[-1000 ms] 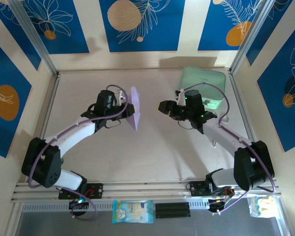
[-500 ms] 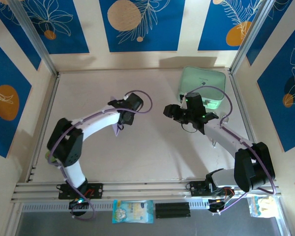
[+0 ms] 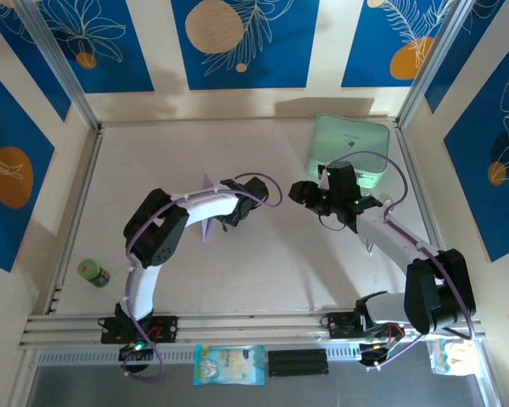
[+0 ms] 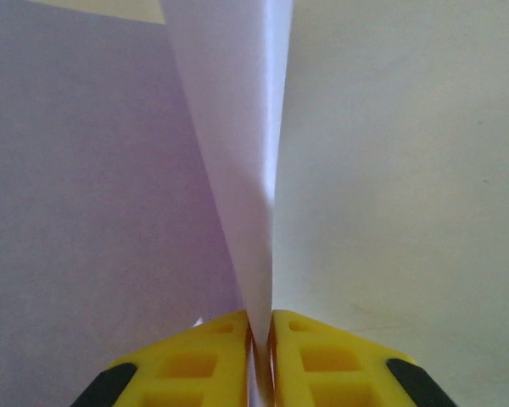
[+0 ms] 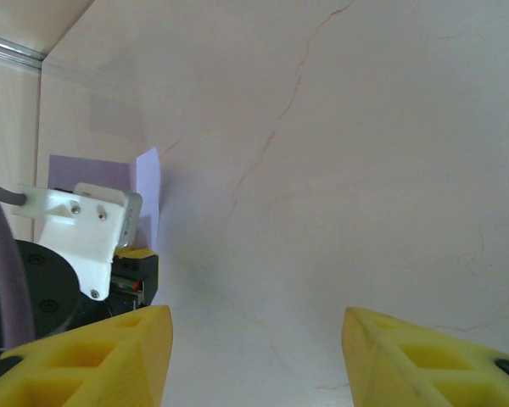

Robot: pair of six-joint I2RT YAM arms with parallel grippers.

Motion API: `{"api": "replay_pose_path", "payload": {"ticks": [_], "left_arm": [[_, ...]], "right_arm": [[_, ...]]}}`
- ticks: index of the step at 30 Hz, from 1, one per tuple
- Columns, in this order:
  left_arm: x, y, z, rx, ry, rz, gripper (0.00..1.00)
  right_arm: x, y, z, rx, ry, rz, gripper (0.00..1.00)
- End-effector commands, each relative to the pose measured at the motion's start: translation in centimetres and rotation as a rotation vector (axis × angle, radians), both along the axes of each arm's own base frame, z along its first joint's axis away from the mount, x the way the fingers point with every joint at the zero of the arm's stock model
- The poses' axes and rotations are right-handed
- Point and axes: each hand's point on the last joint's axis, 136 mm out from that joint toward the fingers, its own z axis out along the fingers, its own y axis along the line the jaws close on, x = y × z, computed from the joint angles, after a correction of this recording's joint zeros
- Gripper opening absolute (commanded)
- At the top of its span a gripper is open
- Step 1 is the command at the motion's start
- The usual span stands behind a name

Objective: Fold a paper plane with a square sheet of paper (pick it up from the middle)
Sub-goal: Turn over the paper at the center of the table.

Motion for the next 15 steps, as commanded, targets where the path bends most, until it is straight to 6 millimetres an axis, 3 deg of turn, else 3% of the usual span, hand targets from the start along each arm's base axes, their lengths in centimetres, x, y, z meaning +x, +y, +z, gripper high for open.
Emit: {"api": "replay_pose_path", "payload": {"ticks": [1, 10, 15], "left_arm": [[-0.3, -1.4, 0.1, -0.049, 0.005, 0.015, 0.19], [-1.5, -4.1, -0.2, -0.178, 0.051, 0.03, 0.27], [-3.5, -8.6, 1.1, -0.461, 0.139, 0.03, 0.32]], "right_arm": [[-0.4, -0.2, -0.3, 0.012, 0.016, -0.001, 0.55], [-0.1, -0.1, -0.4, 0.026, 0.026, -0.003, 0.55], [0.0, -0.5, -0.2, 0.027, 0.024, -0.022, 0.55]]}}
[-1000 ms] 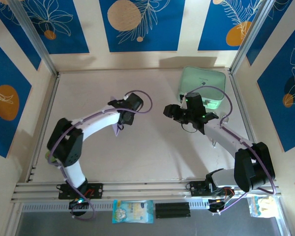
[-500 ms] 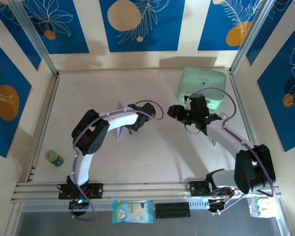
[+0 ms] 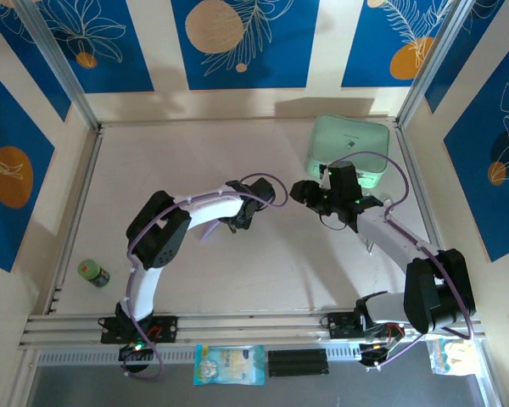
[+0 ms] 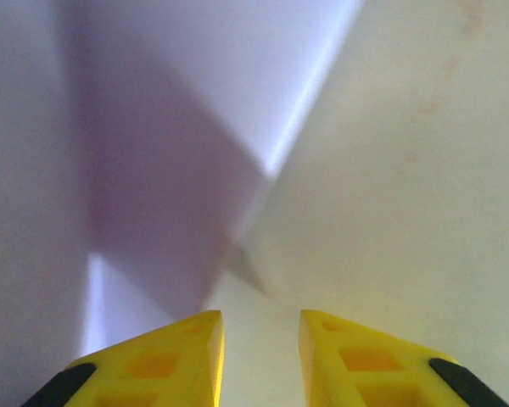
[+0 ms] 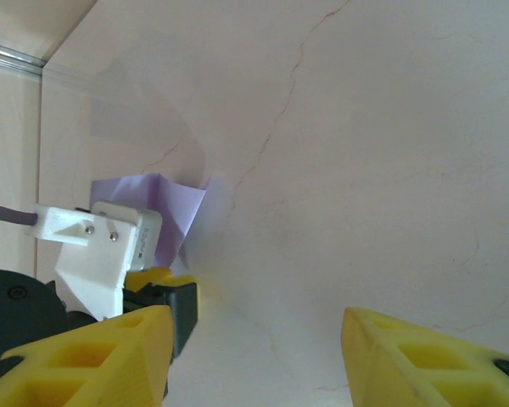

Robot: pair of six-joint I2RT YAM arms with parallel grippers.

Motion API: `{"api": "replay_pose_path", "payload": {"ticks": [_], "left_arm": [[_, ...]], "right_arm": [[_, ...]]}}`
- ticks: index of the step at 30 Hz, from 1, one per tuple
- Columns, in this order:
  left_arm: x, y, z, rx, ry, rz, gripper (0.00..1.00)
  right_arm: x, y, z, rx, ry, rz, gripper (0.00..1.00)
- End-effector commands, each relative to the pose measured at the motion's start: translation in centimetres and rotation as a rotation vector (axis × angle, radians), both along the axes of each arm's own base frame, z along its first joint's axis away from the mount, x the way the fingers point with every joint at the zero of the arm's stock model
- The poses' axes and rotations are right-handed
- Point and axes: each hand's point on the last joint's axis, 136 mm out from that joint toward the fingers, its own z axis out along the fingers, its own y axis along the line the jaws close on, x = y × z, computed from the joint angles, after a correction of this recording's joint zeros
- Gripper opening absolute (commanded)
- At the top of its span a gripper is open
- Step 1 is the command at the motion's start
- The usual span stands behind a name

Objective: Fold a paper plane with a square sheet of paper (pick it up from the middle)
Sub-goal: Turn over the paper at the center of the table.

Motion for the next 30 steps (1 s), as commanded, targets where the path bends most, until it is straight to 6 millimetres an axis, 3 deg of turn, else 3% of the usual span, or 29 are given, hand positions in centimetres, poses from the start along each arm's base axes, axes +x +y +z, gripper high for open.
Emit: {"api": "replay_pose_path", "payload": {"ticks": [1, 7, 12, 14, 17, 23, 26, 30], "left_arm": [[-1.8, -4.8, 2.3, -0.291, 0.066, 0.003, 0.32], [-4.7, -8.8, 5.4, -0.618, 0.16, -0.02, 0.34], [-5.8, -8.6, 8.7, -0.733, 0.143, -0.052, 0.34], [-5.7, -7.4, 9.7, -0.739, 0.104, -0.054, 0.33], [-5.0, -4.3, 9.5, -0.715, 0.04, -0.012, 0.3], [-3.5, 1.6, 6.3, -0.693, -0.022, 0.126, 0.22], [-2.4, 3.6, 5.0, -0.716, -0.041, 0.192, 0.2], [-0.8, 4.5, 3.6, -0.755, -0.053, 0.236, 0.17]], "right_arm": [[-0.1, -0.3, -0.1, 0.016, 0.012, -0.011, 0.55], [0.0, -0.8, -0.3, 0.025, 0.023, -0.036, 0.55], [0.1, -0.7, -0.3, 0.034, 0.023, -0.032, 0.55], [0.2, -0.4, -0.3, 0.041, 0.024, -0.019, 0.55], [0.3, 0.3, -0.4, 0.048, 0.028, 0.005, 0.55], [0.3, 2.2, -0.9, 0.054, 0.045, 0.054, 0.55], [0.3, 3.1, -1.0, 0.059, 0.052, 0.078, 0.55], [0.1, 4.4, -1.2, 0.064, 0.063, 0.111, 0.55]]}}
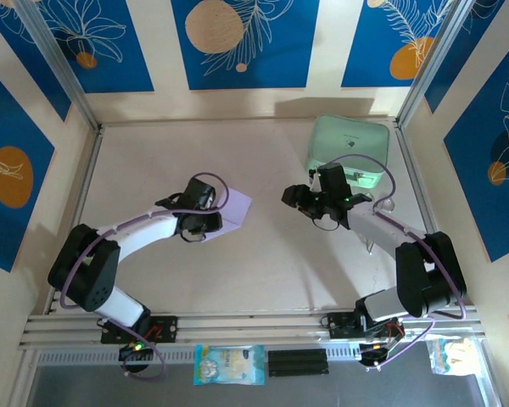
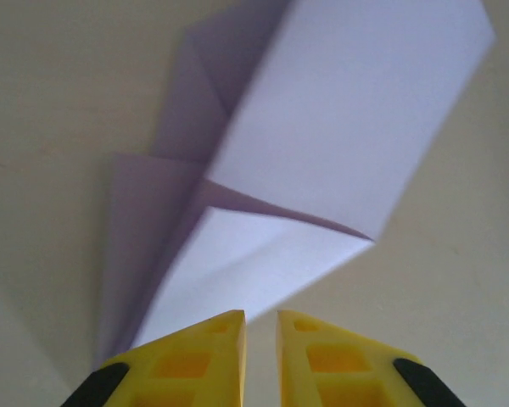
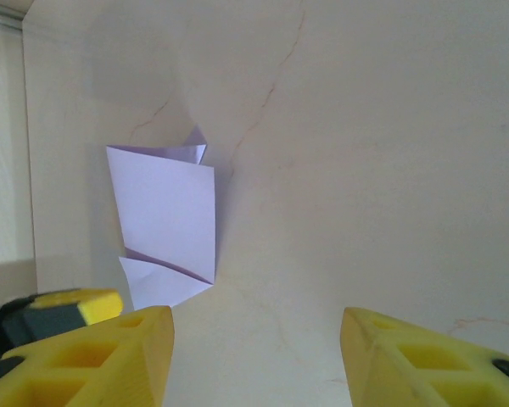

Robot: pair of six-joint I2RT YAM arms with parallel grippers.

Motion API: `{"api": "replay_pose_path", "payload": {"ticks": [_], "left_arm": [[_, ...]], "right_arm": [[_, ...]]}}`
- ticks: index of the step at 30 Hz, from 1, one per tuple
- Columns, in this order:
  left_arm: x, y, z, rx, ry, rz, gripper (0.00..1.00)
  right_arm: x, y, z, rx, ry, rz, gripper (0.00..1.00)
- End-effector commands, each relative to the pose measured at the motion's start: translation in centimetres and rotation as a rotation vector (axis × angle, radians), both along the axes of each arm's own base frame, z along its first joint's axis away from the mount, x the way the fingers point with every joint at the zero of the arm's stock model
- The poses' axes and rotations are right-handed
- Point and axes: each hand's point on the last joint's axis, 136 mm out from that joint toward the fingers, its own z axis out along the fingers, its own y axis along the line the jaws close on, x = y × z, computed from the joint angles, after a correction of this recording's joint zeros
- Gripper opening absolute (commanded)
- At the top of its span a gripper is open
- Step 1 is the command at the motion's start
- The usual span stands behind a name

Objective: Fold a paper plane with a square sheet of paper (pick it up from the middle)
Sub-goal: Turn over the paper at the center of the table, then move the paper to the center of the table.

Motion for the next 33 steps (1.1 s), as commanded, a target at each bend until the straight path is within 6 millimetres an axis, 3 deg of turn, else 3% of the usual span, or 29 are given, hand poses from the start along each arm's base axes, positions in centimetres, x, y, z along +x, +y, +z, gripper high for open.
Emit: {"api": "replay_pose_path", "payload": {"ticks": [1, 7, 16, 20, 25, 33], "left_arm": [[2.3, -0.5, 0.0, -0.067, -0.051, 0.024, 0.16], [3.3, -0.5, -1.5, -0.081, -0.034, 0.051, 0.13], [3.3, 1.9, -4.2, 0.015, 0.006, 0.112, 0.08], [2.8, 1.8, -5.3, 0.012, 0.042, 0.111, 0.05], [2.3, 0.9, -5.5, -0.029, 0.06, 0.057, 0.03], [-0.7, -3.2, -4.7, -0.087, 0.067, -0.187, 0.01]], "right_arm": [[0.6, 1.7, 1.4, 0.041, -0.023, 0.035, 0.55], [0.6, 2.9, 1.3, 0.047, -0.016, 0.06, 0.55], [0.8, 5.3, 1.0, 0.069, 0.006, 0.122, 0.54], [1.0, 7.0, 0.6, 0.085, 0.034, 0.156, 0.46], [1.4, 8.3, 0.2, 0.098, 0.055, 0.175, 0.41], [1.6, 9.1, -0.8, 0.095, 0.092, 0.166, 0.38]]}}
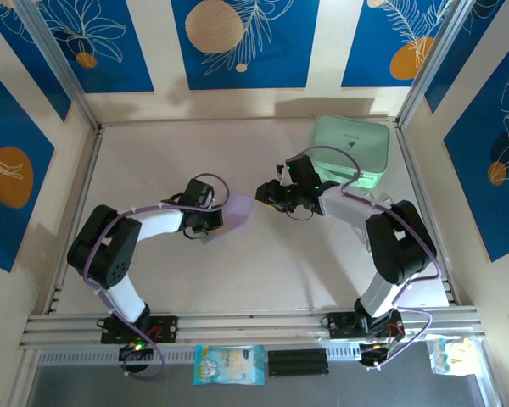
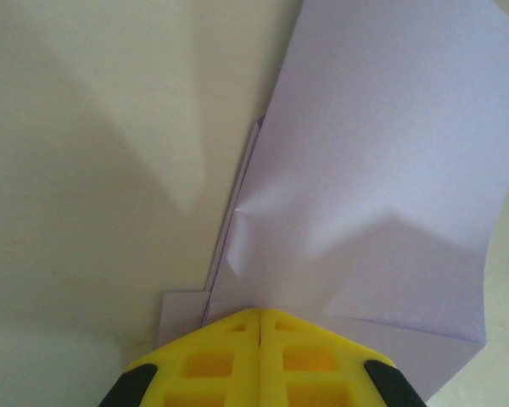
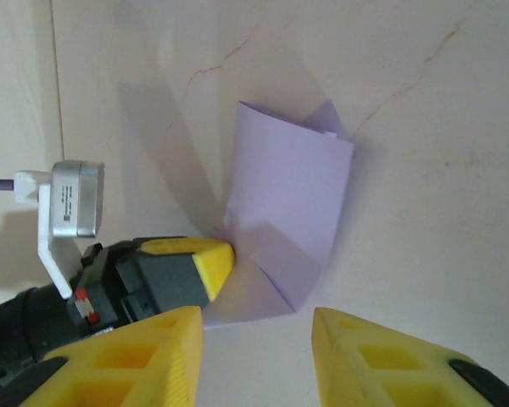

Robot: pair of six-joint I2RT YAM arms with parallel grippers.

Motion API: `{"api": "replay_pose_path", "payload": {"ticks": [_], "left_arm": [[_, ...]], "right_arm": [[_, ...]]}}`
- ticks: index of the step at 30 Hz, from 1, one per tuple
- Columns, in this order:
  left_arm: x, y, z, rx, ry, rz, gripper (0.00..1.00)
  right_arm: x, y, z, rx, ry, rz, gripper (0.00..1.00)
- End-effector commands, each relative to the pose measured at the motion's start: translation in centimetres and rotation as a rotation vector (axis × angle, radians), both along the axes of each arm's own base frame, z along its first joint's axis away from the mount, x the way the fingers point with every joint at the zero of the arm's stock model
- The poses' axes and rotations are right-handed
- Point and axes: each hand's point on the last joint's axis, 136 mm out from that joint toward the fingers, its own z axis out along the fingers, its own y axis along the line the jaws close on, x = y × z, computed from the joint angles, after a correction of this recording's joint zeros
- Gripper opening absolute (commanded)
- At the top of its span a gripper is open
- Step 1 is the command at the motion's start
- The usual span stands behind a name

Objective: Fold a paper plane with a square sheet of paper (pick it up from the middle)
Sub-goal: Move the paper to the center of the table.

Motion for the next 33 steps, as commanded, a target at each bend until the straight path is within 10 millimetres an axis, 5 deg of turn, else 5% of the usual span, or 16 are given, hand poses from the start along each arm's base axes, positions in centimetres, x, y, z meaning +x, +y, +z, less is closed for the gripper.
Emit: {"api": "replay_pose_path", "payload": {"ticks": [1, 8, 22, 33], "left_arm": [[-3.0, -2.2, -0.8, -0.012, 0.04, -0.159, 0.01], [-4.0, -4.4, -0.2, -0.043, 0.008, -0.242, 0.01], [-3.9, -3.0, -0.2, 0.001, 0.013, -0.155, 0.04], [-4.5, -3.5, 2.6, -0.094, -0.01, -0.106, 0.13]], "right_arm": [[0.0, 0.9, -0.2, 0.018, 0.033, 0.008, 0.36], [-0.2, 2.7, -2.8, 0.0, 0.097, 0.047, 0.24], [0.3, 6.5, -7.6, -0.089, 0.184, 0.181, 0.15], [0.3, 3.2, -11.6, -0.267, 0.297, -0.011, 0.14]]}}
